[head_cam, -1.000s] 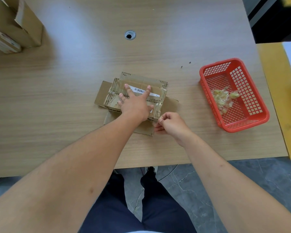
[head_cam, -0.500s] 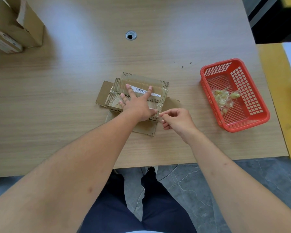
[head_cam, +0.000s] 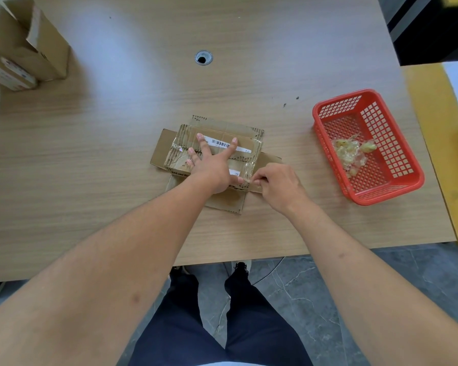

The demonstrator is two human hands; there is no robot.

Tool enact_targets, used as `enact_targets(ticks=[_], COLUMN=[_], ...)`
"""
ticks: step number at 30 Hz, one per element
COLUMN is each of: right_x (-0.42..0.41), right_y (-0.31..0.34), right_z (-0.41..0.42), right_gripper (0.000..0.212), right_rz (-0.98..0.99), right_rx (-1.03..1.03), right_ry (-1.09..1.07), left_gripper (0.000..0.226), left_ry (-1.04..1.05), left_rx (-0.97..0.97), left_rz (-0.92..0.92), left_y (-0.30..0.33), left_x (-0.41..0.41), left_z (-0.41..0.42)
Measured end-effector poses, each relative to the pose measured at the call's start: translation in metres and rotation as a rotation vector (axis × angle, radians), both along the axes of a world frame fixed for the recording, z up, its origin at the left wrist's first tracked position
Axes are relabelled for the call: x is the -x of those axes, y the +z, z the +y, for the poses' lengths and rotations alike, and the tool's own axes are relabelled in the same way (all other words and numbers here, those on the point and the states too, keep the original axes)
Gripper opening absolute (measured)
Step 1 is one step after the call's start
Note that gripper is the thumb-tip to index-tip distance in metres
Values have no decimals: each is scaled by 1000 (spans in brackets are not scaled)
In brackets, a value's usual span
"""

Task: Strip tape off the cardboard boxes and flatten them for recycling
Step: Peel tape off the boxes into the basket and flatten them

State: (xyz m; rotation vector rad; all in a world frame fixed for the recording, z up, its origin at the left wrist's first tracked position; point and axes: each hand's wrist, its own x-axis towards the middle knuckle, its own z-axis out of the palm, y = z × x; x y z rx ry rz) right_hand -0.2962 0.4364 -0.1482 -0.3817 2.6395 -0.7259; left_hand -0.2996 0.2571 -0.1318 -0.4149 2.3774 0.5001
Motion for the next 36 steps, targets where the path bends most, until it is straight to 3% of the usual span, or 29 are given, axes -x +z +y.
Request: enact_targets(ticks=[5,9,16,22,27,31,36], right_x=[6,2,-8,4,16,16,-4], right_y=[1,0,-3,-9,-10,-6,-13], right_z=[12,3,-13,-13,-20,-25,-26], right_gripper=[12,6,9,24,11,11,19], right_rz=[-26,100,-61,-14,1,66,110], right_rx=[140,240,441,319,158,37,105], right_ry=[-305,-454,-377,-241,-136,-151,-333], left_gripper=[102,103,101,100,100,98,95], left_ry=[0,0,-10,-16,-6,-12,-17], left_rx=[18,20,30,32,19,17,5], left_rz=[-20,-16,-7,14,30,38,61], left_y=[-2,-2,-2,-5,-5,-6,-4], left_x=[1,2,1,0,-2,-4,-10], left_z=[1,2,1,0,-1,-1,1])
